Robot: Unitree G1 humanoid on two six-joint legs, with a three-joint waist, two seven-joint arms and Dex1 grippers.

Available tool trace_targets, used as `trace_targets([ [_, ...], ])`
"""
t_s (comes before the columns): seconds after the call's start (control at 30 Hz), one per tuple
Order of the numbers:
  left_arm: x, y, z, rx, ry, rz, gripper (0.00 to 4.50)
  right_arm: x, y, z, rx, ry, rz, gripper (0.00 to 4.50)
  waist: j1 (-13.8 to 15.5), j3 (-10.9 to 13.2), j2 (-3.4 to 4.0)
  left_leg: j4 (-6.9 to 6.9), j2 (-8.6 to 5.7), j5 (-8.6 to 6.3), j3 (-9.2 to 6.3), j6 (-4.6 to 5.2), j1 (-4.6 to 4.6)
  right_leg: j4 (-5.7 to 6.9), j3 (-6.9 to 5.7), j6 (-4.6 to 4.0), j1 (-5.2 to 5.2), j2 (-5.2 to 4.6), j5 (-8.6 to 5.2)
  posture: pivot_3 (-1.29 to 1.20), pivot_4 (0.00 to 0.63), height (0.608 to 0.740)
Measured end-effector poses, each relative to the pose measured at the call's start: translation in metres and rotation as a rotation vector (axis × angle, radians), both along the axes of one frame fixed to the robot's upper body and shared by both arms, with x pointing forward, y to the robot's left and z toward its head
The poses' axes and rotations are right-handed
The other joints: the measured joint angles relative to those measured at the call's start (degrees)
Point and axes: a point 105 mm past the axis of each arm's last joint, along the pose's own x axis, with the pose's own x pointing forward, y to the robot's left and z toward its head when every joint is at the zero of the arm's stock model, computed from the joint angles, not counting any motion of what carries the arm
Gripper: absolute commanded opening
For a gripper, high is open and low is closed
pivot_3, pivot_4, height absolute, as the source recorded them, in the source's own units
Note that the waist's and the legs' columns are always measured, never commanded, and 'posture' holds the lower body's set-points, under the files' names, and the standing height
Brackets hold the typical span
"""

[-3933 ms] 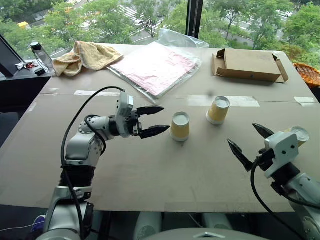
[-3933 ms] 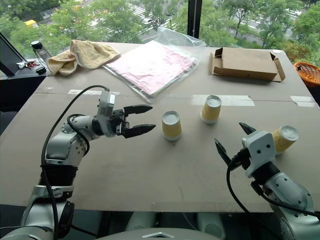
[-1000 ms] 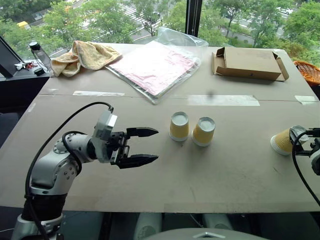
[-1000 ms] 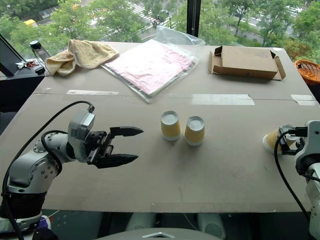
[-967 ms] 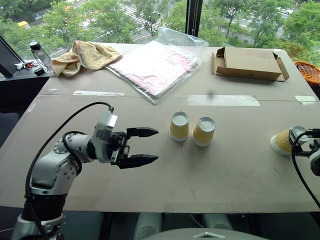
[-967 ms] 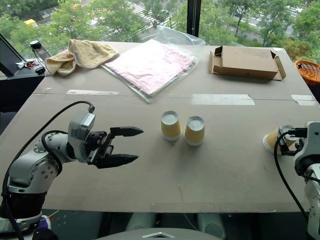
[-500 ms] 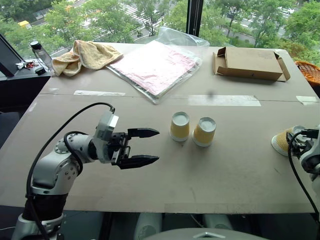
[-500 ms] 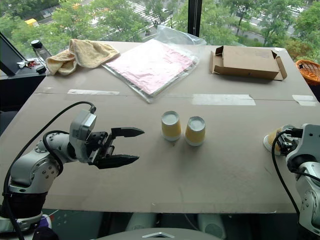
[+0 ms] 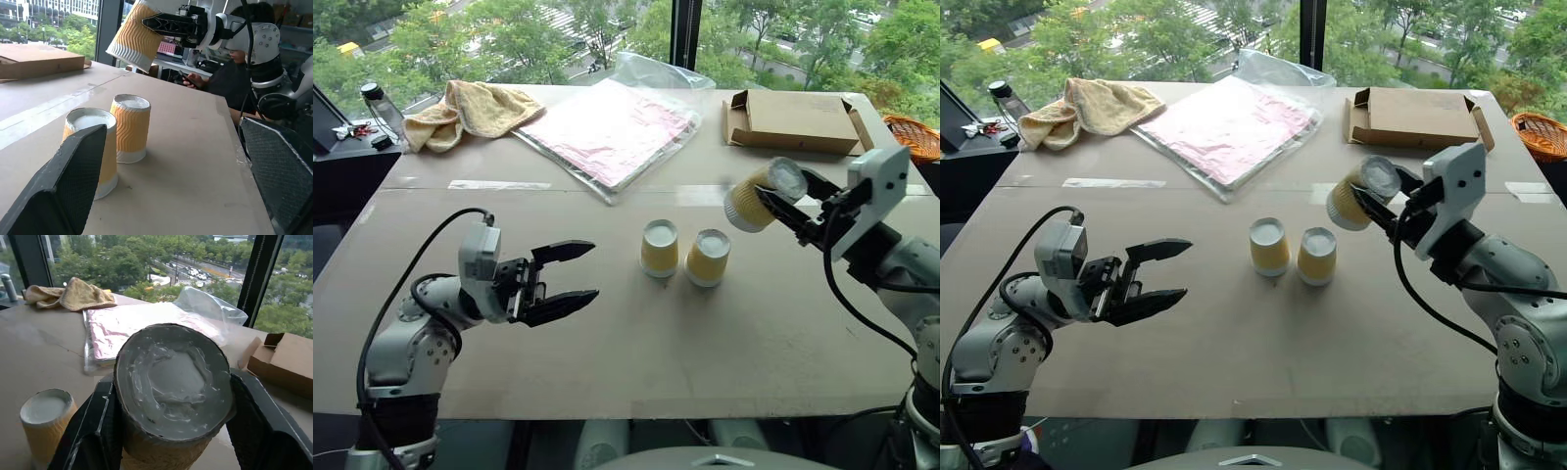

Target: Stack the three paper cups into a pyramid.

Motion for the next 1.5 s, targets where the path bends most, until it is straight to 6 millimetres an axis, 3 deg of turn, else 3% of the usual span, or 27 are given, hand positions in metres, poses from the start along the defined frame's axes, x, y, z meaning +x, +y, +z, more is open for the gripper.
trace_targets([
  [0.07,-0.001,0.012,-0.002,0.005,0.030,0.014,4.50,0.000,0.024,0.004,-0.055,0.014,0.099,2.07,-0.01,0.01,0.01,0.00,-0.05,0.00,0.04,0.00,-0.01,-0.05,0.03,0.01,0.00,-0.08,0.00,0.00,0.150,0.740],
  [0.2,-0.007,0.020,-0.010,0.001,0.068,0.036,4.50,0.000,0.040,-0.003,-0.103,0.057,0.174,2.07,0.17,0.02,-0.03,0.00,-0.09,0.00,0.06,0.00,-0.04,-0.08,0.02,0.01,-0.01,-0.14,0.00,0.00,0.150,0.740],
  [0.63,-0.015,0.017,-0.015,-0.008,0.085,0.051,4.50,0.011,0.043,-0.018,-0.223,0.086,0.166,2.07,-0.23,0.02,-0.03,-0.01,-0.08,0.00,0.03,0.00,0.01,0.01,0.01,0.01,-0.03,-0.11,0.00,0.00,0.150,0.740],
  [0.7,-0.015,0.016,-0.014,-0.011,0.083,0.050,4.50,0.013,0.046,-0.018,-0.240,0.073,0.168,3.16,-0.25,0.02,-0.03,-0.01,-0.08,0.00,0.03,0.00,0.02,0.02,0.01,0.01,-0.03,-0.11,0.00,0.00,0.150,0.740],
  [0.8,-0.015,0.015,-0.014,-0.014,0.078,0.047,4.50,0.016,0.048,-0.021,-0.249,0.076,0.158,4.42,-0.25,0.02,-0.04,-0.01,-0.08,0.00,0.03,0.00,0.01,0.02,0.01,0.01,-0.03,-0.11,0.00,0.00,0.150,0.740],
  [1.0,-0.014,0.013,-0.014,-0.020,0.078,0.055,4.50,0.018,0.047,-0.021,-0.256,0.069,0.147,4.42,-0.22,0.02,-0.03,-0.01,-0.08,0.00,0.03,0.00,0.00,0.00,0.01,0.01,-0.04,-0.11,0.01,0.00,0.150,0.740],
  [1.13,-0.012,0.007,-0.016,-0.026,0.073,0.079,4.50,0.003,0.026,-0.003,-0.201,-0.012,0.136,4.42,0.42,0.02,-0.05,-0.02,-0.08,-0.01,0.03,0.00,-0.05,-0.07,0.00,0.02,-0.02,-0.12,0.01,0.00,0.150,0.740],
  [1.23,-0.008,0.005,-0.020,-0.015,0.085,0.109,4.50,-0.015,0.006,0.001,-0.165,-0.051,0.123,4.42,0.66,0.02,-0.06,-0.04,-0.08,-0.01,0.03,0.00,-0.02,-0.05,0.00,0.02,-0.02,-0.12,0.00,0.00,0.150,0.740],
  [1.4,0.000,-0.002,-0.029,0.027,0.104,0.156,4.50,-0.041,-0.027,-0.025,-0.122,0.014,0.068,4.42,1.15,0.01,-0.07,-0.02,-0.08,-0.01,0.05,0.01,0.03,-0.02,0.03,0.02,0.01,-0.09,0.00,0.00,0.150,0.740],
  [1.5,0.002,-0.001,-0.035,0.063,0.119,0.190,4.50,-0.063,-0.056,-0.055,-0.100,0.102,-0.009,4.42,1.36,-0.01,-0.09,-0.02,-0.08,-0.01,0.06,0.01,0.06,-0.04,0.04,0.03,0.07,-0.09,-0.01,0.00,0.150,0.740],
])
